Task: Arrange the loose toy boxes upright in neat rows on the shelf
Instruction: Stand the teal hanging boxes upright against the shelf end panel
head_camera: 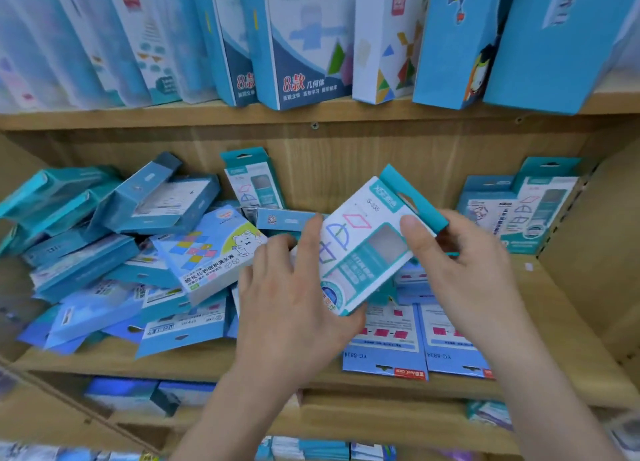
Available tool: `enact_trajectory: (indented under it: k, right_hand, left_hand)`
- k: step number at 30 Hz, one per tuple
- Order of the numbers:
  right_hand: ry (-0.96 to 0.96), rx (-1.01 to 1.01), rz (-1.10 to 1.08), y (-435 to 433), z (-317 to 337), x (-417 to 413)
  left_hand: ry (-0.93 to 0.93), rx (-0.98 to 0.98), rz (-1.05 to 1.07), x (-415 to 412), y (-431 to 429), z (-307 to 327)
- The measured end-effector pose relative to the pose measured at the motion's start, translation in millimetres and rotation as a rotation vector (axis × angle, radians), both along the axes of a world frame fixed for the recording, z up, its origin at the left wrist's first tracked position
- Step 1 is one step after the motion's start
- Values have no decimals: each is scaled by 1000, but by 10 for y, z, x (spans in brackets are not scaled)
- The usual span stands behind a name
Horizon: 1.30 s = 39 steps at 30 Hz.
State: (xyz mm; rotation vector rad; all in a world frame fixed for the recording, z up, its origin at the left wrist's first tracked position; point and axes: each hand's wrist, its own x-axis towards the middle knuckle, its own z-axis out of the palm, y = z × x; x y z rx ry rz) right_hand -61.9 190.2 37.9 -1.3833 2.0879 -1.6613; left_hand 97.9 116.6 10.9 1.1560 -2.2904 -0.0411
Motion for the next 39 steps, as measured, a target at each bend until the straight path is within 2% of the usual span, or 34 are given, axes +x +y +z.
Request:
enact_trajectory:
  k: [2, 4, 7, 13, 18, 21, 24, 28, 34, 36, 39]
  right_hand:
    - [-424, -89, 203, 100, 27, -3]
    - [-543, -100, 222, 235, -24, -90]
    - [-547, -118, 161, 473, -94, -237]
    - [-555, -182, 69, 930, -117, -607]
    - [-482, -175, 15, 1136, -183, -952]
    - [-357, -168, -110, 1138, -317, -1213]
    - [-197, -68, -238, 1090, -551, -1475]
    - [-192, 51, -235, 969, -730, -1671]
    - [-189, 87, -212, 676, -806, -1999]
    - [-96, 97, -215, 577, -765, -2089]
    - [134, 144, -257, 422, -687, -2222]
  left_hand:
    - [65, 24, -66, -79, 104, -50]
    - [154, 147, -203, -194, 204, -115]
    - [320, 459, -456, -402, 279, -188]
    - [360, 617, -663, -892, 402, -162]
    - [312, 686, -710, -1420, 554, -135]
    - [228, 610, -661, -1797, 538, -90]
    - [191, 510, -571, -2217, 435, -27]
    - [118, 403, -448, -2815, 210, -59]
    - [120, 376, -457, -3452, 3, -257]
    - [123, 295, -461, -3512, -41, -257]
    - [21, 106, -399, -3513, -128, -241]
